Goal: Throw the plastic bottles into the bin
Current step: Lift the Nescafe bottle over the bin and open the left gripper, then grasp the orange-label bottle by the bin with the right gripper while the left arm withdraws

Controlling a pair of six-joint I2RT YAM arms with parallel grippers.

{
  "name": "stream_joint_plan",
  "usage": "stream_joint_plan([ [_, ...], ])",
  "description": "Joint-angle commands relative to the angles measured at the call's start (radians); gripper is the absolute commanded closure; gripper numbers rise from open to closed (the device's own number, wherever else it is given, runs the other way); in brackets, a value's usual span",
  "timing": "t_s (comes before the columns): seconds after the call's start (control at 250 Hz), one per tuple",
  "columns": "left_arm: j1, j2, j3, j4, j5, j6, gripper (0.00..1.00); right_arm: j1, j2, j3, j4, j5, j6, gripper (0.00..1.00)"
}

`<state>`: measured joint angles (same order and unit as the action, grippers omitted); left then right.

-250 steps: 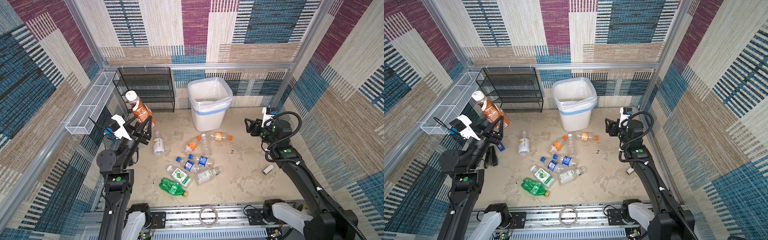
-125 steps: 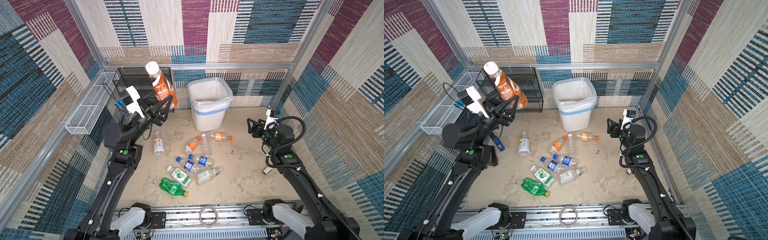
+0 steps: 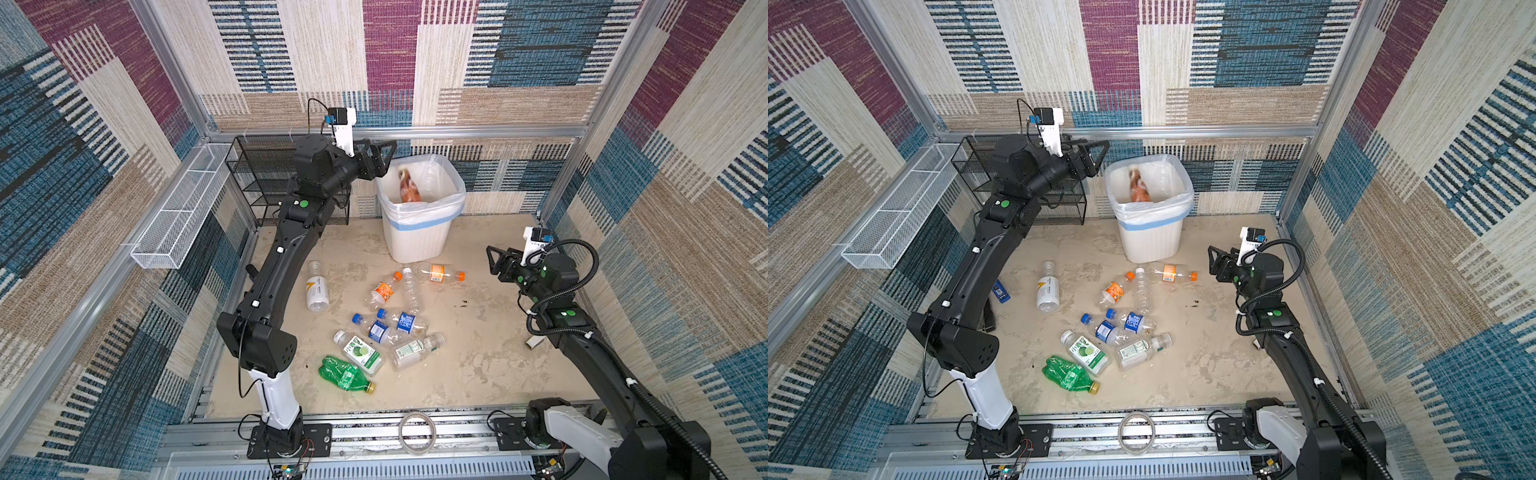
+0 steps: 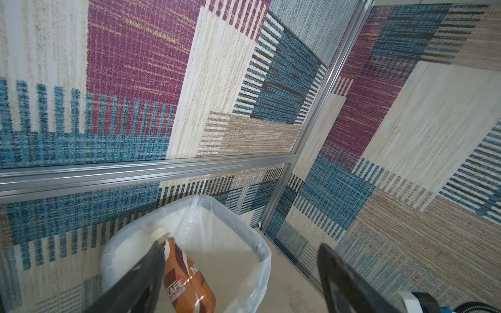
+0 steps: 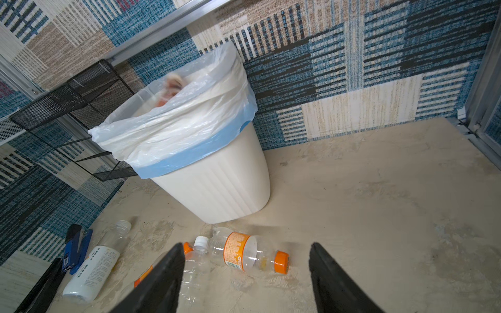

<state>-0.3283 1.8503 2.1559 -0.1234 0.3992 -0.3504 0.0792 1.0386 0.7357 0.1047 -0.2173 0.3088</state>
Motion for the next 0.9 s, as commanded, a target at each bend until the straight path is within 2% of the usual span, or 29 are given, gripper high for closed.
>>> stream_joint_plan([
  [0.0, 0.002, -0.029, -0.033, -0.051, -0.008, 0.063, 0.09, 0.002, -0.004, -0.006, 0.016, -0.014, 0.004, 0.26],
  [0.128, 0.010, -0.118, -0.160, -0.036, -0.041, 0.095, 0.09, 0.002, 0.029, 0.008, 0.000, -0.045, 0.001, 0.26],
  [0.248, 0.046, -0.219, -0.300, -0.087, -0.057, 0.106, 0.10, 0.021, 0.098, 0.074, -0.115, -0.073, -0.075, 0.24],
  [0.48, 0.222, -0.481, -0.798, -0.061, -0.041, -0.045, 0.13, 0.113, 0.297, 0.198, -0.363, -0.030, -0.255, 0.20],
  [0.548, 0.260, -0.551, -0.906, -0.085, -0.034, -0.054, 0.13, 0.136, 0.349, 0.225, -0.402, -0.027, -0.306, 0.20],
  [0.748, 0.290, -0.665, -0.943, -0.356, -0.063, 0.137, 0.13, 0.169, 0.434, 0.260, -0.384, 0.058, -0.489, 0.14],
  [0.896, 0.296, -0.699, -0.979, -0.438, -0.117, 0.237, 0.12, 0.189, 0.526, 0.327, -0.370, 0.068, -0.635, 0.15],
])
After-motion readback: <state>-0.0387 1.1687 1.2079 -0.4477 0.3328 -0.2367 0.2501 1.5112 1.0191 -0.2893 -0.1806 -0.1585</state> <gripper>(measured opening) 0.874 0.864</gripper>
